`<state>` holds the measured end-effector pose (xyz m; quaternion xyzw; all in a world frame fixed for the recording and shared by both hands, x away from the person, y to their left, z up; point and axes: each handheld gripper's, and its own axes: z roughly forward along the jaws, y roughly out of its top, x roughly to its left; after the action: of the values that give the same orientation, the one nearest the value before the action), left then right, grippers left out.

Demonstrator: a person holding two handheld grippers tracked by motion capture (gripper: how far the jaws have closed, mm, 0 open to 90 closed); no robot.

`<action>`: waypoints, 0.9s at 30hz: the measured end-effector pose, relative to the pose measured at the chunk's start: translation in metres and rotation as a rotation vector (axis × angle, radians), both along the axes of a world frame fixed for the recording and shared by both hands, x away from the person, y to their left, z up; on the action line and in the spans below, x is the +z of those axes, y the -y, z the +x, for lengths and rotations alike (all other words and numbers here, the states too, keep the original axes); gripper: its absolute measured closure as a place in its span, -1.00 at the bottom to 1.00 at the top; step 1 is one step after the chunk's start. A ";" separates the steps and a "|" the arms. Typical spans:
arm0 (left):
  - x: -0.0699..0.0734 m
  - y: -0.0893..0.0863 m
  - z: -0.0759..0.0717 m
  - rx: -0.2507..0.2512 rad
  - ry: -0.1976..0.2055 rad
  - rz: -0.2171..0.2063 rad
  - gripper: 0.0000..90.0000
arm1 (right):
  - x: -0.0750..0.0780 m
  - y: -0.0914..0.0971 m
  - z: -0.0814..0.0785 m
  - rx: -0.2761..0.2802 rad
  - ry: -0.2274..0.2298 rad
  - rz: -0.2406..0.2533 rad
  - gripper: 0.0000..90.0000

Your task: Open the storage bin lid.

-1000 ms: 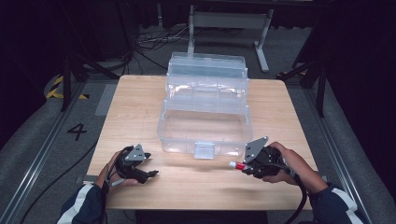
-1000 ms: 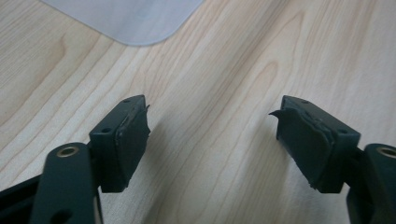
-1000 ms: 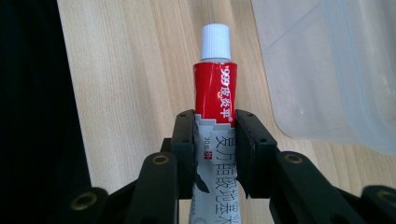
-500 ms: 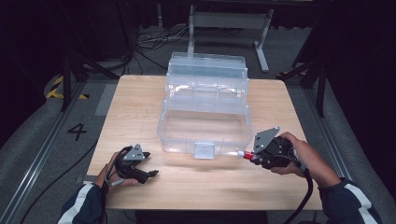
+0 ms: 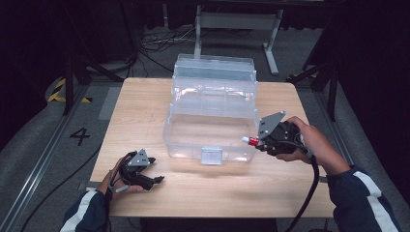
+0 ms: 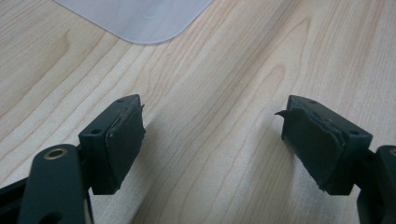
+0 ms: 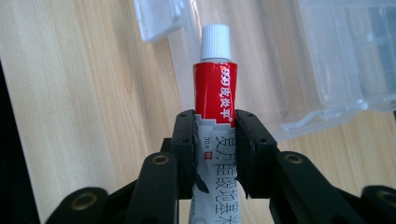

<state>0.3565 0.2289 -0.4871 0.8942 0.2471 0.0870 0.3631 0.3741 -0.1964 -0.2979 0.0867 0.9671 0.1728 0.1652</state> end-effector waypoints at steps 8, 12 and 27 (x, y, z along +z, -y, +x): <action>0.000 0.000 0.000 0.003 0.000 -0.001 -0.53 | 0.003 -0.016 0.014 0.020 0.007 -0.011 0.58; 0.000 0.000 0.000 0.003 0.000 -0.001 -0.53 | 0.002 -0.022 0.024 0.013 -0.003 -0.022 0.58; 0.000 0.000 0.000 0.003 0.000 -0.001 -0.53 | -0.009 -0.041 0.054 0.005 -0.046 -0.045 0.58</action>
<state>0.3563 0.2286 -0.4872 0.8935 0.2487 0.0875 0.3634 0.4284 -0.1554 -0.3069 0.0843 0.9745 0.1494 0.1444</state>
